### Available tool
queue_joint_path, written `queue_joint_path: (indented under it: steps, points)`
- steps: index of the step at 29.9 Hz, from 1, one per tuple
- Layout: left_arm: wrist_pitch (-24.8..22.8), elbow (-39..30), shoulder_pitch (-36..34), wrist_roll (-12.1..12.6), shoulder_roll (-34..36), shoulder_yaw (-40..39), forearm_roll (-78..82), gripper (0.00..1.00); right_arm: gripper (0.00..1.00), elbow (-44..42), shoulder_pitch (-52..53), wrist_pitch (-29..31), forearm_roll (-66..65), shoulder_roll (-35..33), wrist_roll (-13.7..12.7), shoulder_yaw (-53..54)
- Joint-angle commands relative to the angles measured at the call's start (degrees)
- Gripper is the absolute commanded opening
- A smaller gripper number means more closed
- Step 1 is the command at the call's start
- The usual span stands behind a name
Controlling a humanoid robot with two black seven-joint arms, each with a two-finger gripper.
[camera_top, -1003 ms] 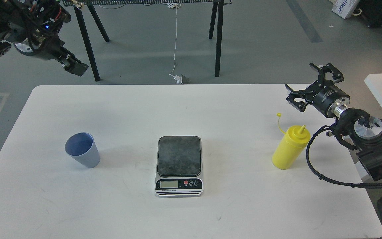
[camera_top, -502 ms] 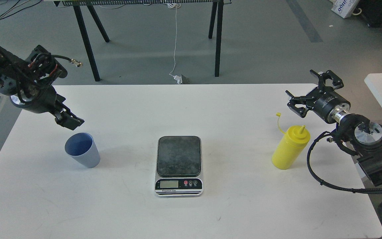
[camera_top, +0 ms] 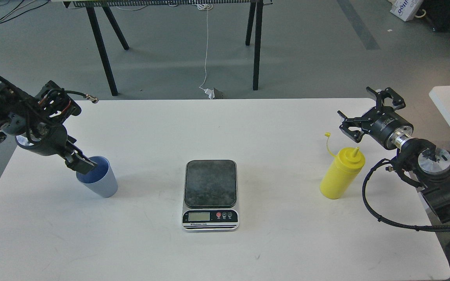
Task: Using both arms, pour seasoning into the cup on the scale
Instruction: 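Lower the left gripper onto the blue paper cup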
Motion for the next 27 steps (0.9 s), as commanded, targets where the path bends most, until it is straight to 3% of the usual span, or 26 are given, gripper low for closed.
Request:
queue_joint_path:
  steps: [1,27]
  points:
    - [0.0,3.5,0.7,0.0,-2.2,0.1,0.0,1.00,0.98,0.0,-0.1,0.0,0.0,-0.1,0.0,0.1]
    - [0.0,9.9,5.6,0.0,-6.1,-0.2,-1.1,0.97,0.98,0.1,-1.3,0.0,0.1,-0.5,0.0,0.1]
